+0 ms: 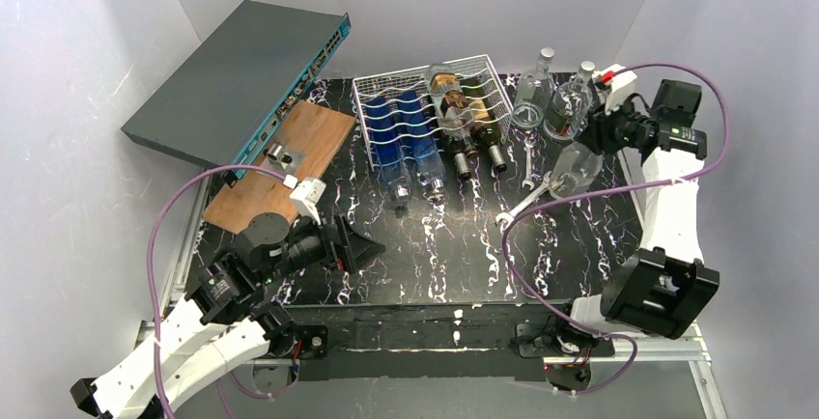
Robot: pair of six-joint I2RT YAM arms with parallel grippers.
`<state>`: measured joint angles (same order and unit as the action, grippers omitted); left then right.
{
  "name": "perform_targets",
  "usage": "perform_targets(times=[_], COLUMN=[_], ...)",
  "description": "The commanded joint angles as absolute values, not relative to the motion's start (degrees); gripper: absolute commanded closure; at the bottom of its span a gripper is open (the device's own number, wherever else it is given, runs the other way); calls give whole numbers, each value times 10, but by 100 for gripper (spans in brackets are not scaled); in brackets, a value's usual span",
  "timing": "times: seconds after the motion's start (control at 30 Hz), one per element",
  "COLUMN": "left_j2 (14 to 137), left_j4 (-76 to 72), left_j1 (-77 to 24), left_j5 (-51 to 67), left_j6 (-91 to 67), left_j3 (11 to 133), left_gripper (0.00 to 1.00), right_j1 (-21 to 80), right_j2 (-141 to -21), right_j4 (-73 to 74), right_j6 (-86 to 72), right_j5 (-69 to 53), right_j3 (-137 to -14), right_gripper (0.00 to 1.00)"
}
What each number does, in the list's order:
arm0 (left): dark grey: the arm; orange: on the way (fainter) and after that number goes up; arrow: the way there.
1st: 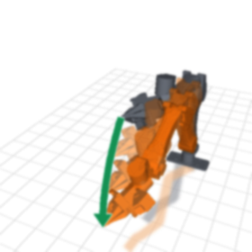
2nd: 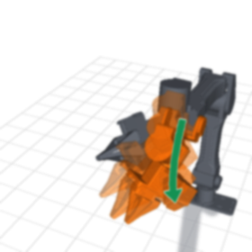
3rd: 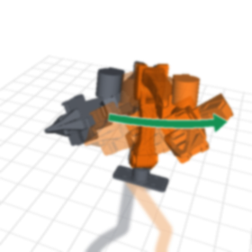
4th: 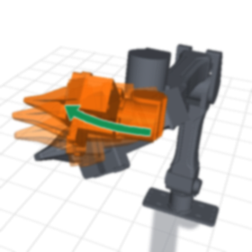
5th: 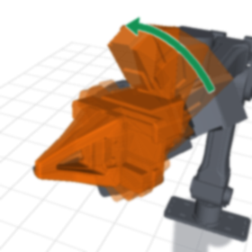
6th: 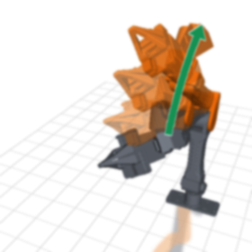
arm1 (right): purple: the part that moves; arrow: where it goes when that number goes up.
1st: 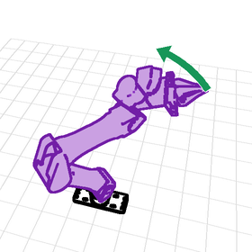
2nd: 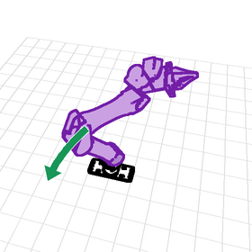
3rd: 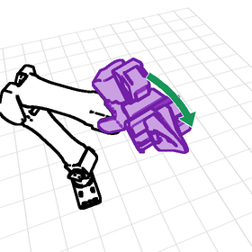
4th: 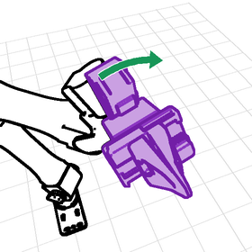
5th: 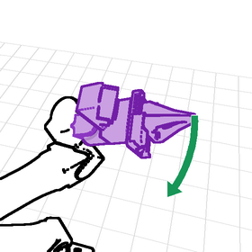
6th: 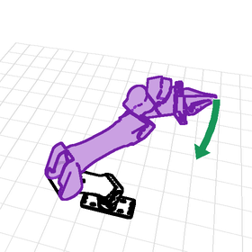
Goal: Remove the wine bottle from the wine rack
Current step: Place the wine bottle at the center of the board.
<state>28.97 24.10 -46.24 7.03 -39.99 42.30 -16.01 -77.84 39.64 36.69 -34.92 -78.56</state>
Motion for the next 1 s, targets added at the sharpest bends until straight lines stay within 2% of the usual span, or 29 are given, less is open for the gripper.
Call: perform_targets(times=[0.0, 0.33, 0.77, 0.97], left_j2=[282, 274, 277, 277], left_j4=[238, 238, 234, 229], left_j1=[-461, -460, -460, -460], left_j5=[68, 62, 63, 67], left_j6=[-388, -389, -394, -398], left_j3=[412, 399, 396, 391], left_gripper=[2, 2, 2, 2], right_j1=[-197, -220, -220, -220], right_j2=[-778, -849, -931, -933], right_j4=[216, 65, 9, 13], right_j6=[298, 221, 173, 185], right_j5=[-346, -287, -261, -278], right_j3=[-835, -841, -885, -875], right_gripper=[99, 99, 98, 73])
